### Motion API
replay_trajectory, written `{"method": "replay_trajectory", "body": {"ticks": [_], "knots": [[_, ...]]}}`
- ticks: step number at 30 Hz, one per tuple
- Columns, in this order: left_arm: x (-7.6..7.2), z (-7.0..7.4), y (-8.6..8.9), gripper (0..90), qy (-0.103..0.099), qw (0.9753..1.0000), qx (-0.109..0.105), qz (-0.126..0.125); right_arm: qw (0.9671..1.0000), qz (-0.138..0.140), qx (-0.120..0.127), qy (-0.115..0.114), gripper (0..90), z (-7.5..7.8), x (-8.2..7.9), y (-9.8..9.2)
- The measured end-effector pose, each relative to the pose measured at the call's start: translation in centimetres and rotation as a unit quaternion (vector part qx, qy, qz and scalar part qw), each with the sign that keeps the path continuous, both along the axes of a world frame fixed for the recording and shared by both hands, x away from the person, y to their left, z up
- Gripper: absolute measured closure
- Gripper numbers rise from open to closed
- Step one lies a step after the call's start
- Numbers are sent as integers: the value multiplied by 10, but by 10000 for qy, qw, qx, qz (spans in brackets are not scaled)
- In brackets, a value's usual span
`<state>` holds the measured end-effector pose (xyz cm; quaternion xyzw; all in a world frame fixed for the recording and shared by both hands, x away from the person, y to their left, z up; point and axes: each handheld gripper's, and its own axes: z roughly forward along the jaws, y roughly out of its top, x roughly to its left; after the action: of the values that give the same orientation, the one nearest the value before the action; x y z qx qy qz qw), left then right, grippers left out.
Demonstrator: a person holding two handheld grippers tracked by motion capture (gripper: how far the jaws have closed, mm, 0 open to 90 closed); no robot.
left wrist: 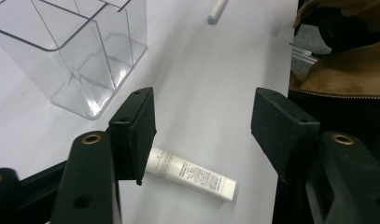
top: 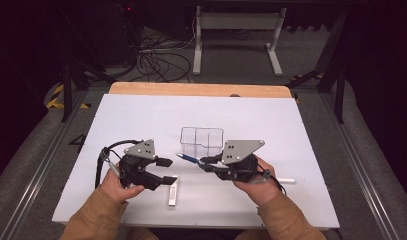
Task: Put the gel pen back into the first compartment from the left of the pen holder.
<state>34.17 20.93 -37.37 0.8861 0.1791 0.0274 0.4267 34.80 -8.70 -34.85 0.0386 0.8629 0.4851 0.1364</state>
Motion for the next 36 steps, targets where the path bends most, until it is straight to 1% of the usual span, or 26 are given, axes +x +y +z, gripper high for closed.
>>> {"method": "replay_trajectory", "body": {"ticks": [4, 6, 8, 9, 11, 12, 14, 15, 17, 19, 21, 22, 25, 29, 32, 33, 36], "knots": [[-3, -5, 2, 405, -109, 9998, -146, 117, 9989, -183, 431, -43, 788, 5, 4, -1], [-3, -5, 3, 405, -180, 9995, -195, 154, 9978, -265, 608, 12, 788, 7, 7, 0], [-4, -5, 5, 403, -180, 9993, -275, 189, 9963, -322, 795, 103, 788, 8, 11, 0], [-4, -5, 6, 404, -165, 9992, -315, 201, 9954, -359, 878, 154, 788, 8, 12, 0], [-4, -4, 8, 403, -219, 9987, -391, 255, 9934, -419, 1047, 216, 787, 8, 16, 1], [-5, -4, 10, 402, -197, 9986, -403, 273, 9922, -449, 1135, 234, 787, 8, 18, 1], [-4, -3, 12, 396, -287, 9980, -472, 316, 9896, -536, 1308, 278, 787, 8, 22, 2], [-5, -3, 13, 394, -279, 9978, -508, 335, 9882, -571, 1386, 314, 787, 8, 24, 3], [-6, -2, 15, 385, -338, 9970, -574, 384, 9859, -616, 1520, 328, 788, 8, 28, 5], [-6, -1, 16, 382, -427, 9965, -589, 422, 9842, -664, 1613, 317, 787, 6, 31, 8], [-7, -2, 18, 374, -422, 9959, -634, 483, 9827, -735, 1673, 309, 787, 5, 34, 12], [-6, -2, 18, 369, -469, 9956, -650, 492, 9816, -773, 1718, 316, 787, 4, 36, 13], [-6, -3, 19, 358, -502, 9951, -670, 531, 9788, -856, 1833, 325, 787, 1, 41, 18], [-7, -4, 20, 353, -505, 9950, -655, 566, 9782, -924, 1843, 256, 787, -3, 46, 25], [-7, -4, 20, 349, -533, 9948, -647, 571, 9768, -954, 1904, 244, 787, -5, 49, 28], [-7, -4, 20, 349, -504, 9949, -653, 576, 9761, -964, 1931, 245, 786, -5, 50, 29], [-7, -5, 20, 349, -522, 9949, -630, 589, 9748, -975, 1991, 264, 787, -7, 54, 31]]}}
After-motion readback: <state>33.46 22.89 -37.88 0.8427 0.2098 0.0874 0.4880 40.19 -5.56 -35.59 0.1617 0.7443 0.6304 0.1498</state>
